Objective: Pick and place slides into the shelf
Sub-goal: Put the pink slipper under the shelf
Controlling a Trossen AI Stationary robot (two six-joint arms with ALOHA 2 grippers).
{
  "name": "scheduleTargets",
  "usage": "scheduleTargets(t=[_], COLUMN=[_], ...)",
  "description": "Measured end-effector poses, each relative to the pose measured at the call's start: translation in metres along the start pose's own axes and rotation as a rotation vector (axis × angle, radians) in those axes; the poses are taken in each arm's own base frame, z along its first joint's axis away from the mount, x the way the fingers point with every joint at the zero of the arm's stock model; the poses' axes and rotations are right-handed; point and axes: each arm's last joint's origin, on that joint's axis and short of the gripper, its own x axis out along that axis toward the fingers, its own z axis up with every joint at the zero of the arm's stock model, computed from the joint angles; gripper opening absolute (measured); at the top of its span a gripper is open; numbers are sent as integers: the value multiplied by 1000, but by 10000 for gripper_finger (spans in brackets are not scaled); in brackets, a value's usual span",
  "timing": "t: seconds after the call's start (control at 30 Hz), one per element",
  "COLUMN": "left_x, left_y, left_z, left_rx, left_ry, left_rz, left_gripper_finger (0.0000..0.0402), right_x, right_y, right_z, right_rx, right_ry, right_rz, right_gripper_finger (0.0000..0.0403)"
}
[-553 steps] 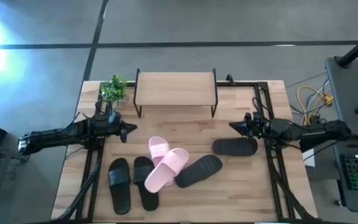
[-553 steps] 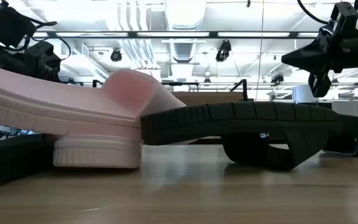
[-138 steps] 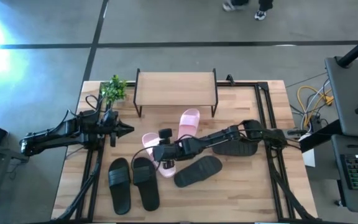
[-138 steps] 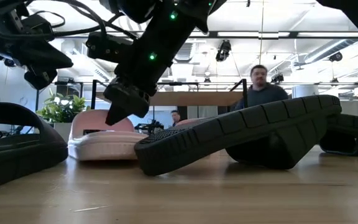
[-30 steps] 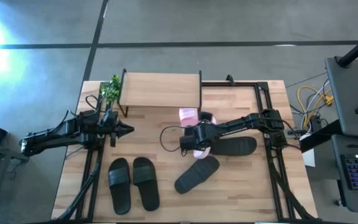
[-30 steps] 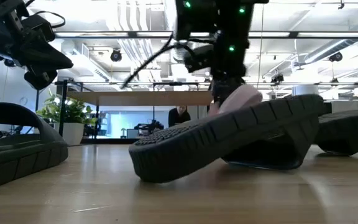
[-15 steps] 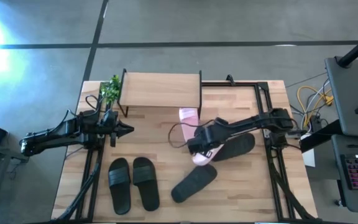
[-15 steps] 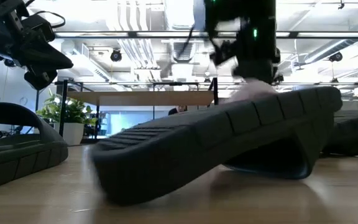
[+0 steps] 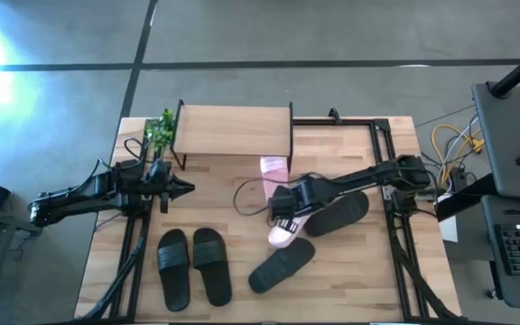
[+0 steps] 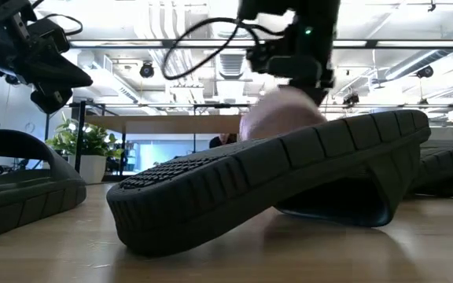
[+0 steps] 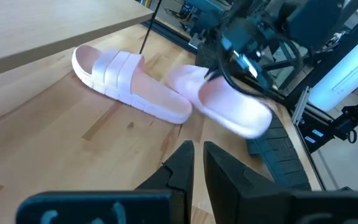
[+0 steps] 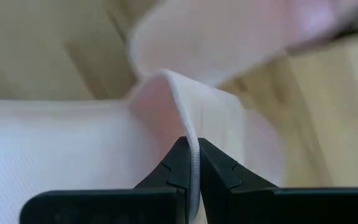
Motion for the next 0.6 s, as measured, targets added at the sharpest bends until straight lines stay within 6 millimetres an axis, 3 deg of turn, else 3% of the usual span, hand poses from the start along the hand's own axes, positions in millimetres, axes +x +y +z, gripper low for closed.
scheduleTargets(t=[0.33, 0.6], left_x=[0, 0], left_y=[0, 0], left_z=[0, 0], left_rx=[-6, -8], left_ry=[0, 2], left_rz=[-1, 0], left_gripper_finger=[22, 22], right_x=[13, 20], right_y=[18, 15], right_z=[48, 35], right_rx=[-157, -54], right_ry=[-231, -79], right_rz=[-3, -16], right_gripper_finger=[12, 12])
